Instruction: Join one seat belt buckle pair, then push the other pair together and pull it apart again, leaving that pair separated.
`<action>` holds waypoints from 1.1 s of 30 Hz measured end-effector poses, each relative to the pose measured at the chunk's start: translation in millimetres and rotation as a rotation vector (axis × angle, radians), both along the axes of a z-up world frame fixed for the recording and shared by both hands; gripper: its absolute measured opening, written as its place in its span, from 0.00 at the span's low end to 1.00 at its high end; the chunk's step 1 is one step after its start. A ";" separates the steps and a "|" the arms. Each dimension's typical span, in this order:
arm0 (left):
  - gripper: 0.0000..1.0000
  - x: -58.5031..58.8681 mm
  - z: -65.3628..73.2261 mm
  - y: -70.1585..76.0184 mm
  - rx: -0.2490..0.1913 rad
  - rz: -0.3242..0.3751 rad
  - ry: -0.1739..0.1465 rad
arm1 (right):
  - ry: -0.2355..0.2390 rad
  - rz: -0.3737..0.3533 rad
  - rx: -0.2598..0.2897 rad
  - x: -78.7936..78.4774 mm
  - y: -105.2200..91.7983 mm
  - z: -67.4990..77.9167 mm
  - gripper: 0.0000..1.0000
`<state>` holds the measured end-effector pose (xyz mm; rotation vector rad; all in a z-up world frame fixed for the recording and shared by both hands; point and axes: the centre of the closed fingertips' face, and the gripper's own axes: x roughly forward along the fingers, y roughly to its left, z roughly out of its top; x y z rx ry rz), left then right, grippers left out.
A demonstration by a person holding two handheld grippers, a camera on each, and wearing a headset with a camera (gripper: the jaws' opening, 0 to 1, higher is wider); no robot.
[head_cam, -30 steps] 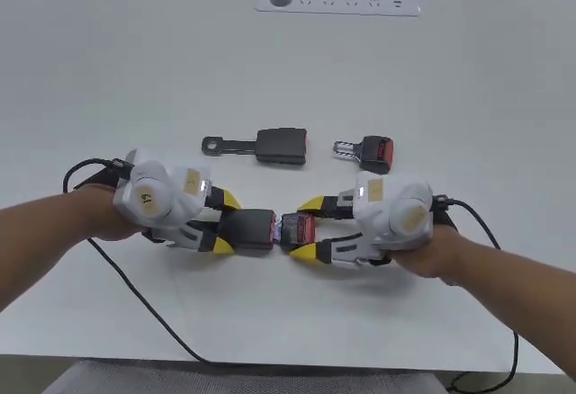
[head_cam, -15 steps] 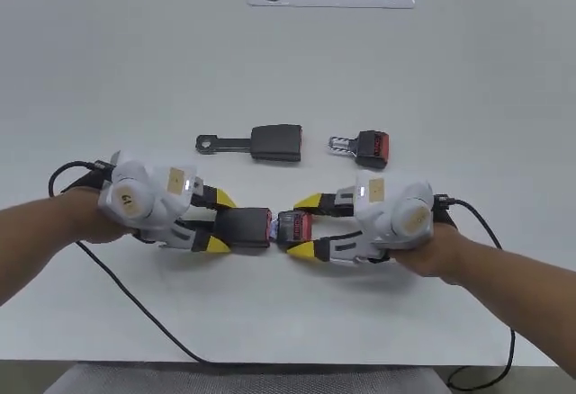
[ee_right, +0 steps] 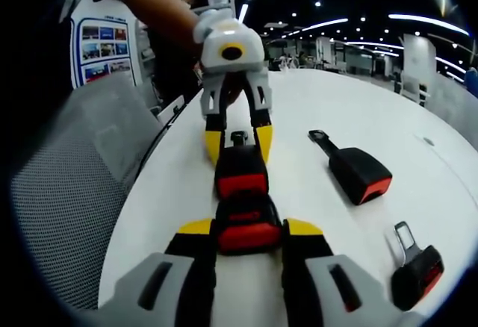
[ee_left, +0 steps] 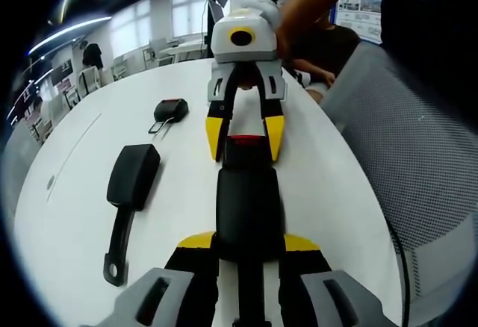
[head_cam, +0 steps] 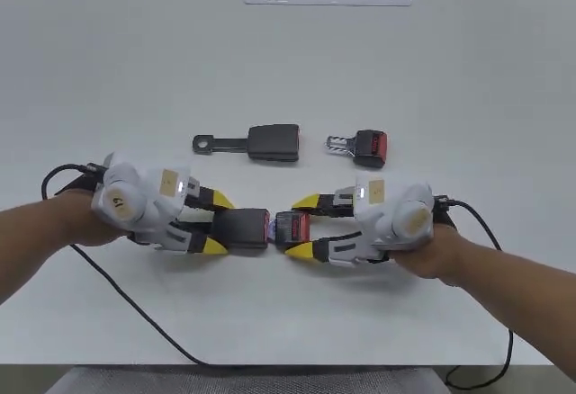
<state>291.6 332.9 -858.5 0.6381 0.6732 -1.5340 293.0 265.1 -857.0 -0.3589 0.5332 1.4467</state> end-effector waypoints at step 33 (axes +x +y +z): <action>0.31 -0.5 3.0 -4.6 0.005 -0.003 -0.002 | 0.004 -0.010 0.008 0.6 -2.1 0.3 0.32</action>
